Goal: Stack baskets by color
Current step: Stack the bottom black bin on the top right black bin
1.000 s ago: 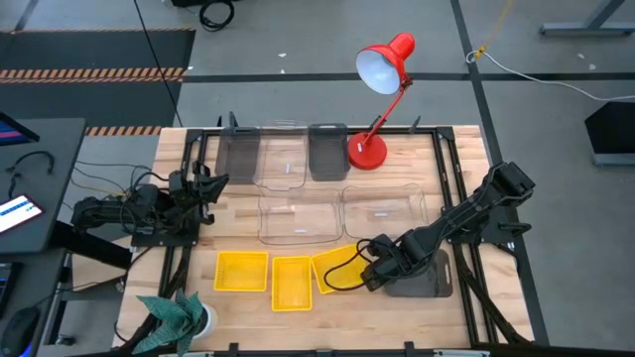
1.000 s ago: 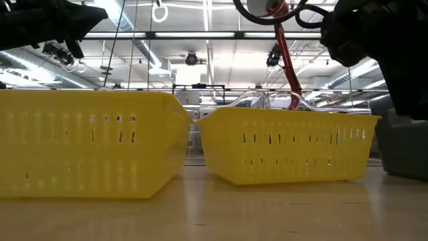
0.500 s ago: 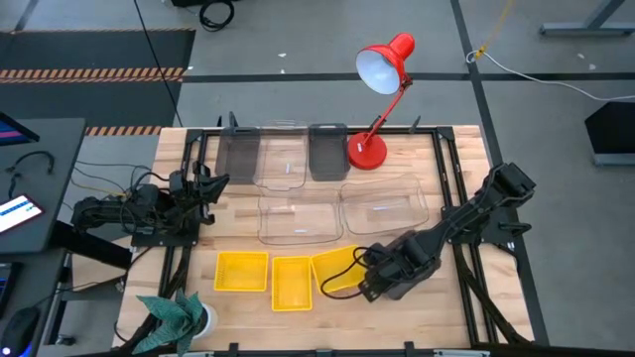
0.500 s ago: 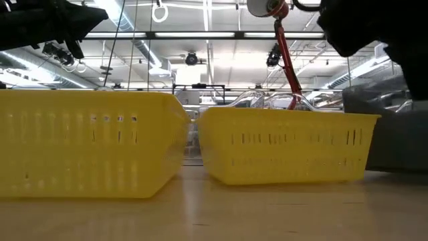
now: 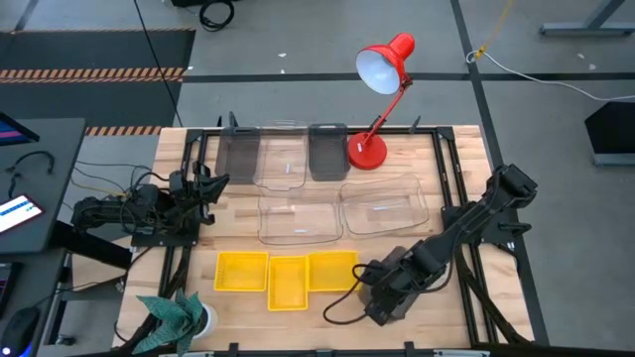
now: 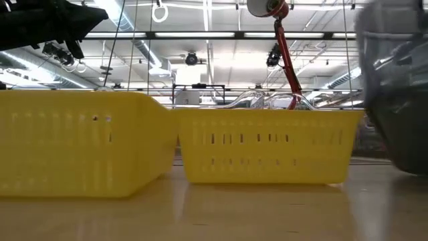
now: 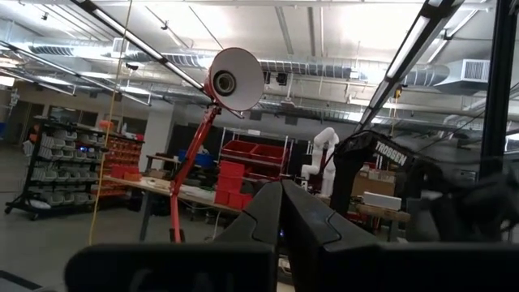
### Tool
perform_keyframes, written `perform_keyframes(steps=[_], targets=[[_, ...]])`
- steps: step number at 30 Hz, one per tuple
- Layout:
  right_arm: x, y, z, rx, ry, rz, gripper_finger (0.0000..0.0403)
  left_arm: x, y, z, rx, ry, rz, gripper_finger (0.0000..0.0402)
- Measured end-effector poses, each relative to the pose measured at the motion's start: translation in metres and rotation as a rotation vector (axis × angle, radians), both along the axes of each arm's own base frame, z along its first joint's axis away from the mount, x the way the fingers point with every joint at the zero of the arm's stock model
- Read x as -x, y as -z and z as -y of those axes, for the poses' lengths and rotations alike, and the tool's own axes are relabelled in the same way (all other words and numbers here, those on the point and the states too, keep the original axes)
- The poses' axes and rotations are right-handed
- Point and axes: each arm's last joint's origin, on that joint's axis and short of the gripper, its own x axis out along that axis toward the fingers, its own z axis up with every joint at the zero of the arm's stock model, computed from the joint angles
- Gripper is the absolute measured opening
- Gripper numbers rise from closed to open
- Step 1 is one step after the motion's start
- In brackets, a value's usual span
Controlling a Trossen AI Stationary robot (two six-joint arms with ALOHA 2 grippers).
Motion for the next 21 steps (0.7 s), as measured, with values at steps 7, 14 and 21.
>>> perform_keyframes(steps=[7,14,21], targets=[[0.001,-0.057,-0.003,0.151,-0.078,0.110,0.0005,0.000,0.000,0.000,0.001,0.001,0.001,0.0014],[0.004,-0.090,-0.001,0.265,-0.091,0.211,0.0004,0.000,0.000,0.000,0.001,0.001,0.001,0.0019],[0.008,-0.087,-0.001,0.237,-0.091,0.131,0.0004,0.000,0.000,0.000,0.001,0.000,0.001,0.0019]])
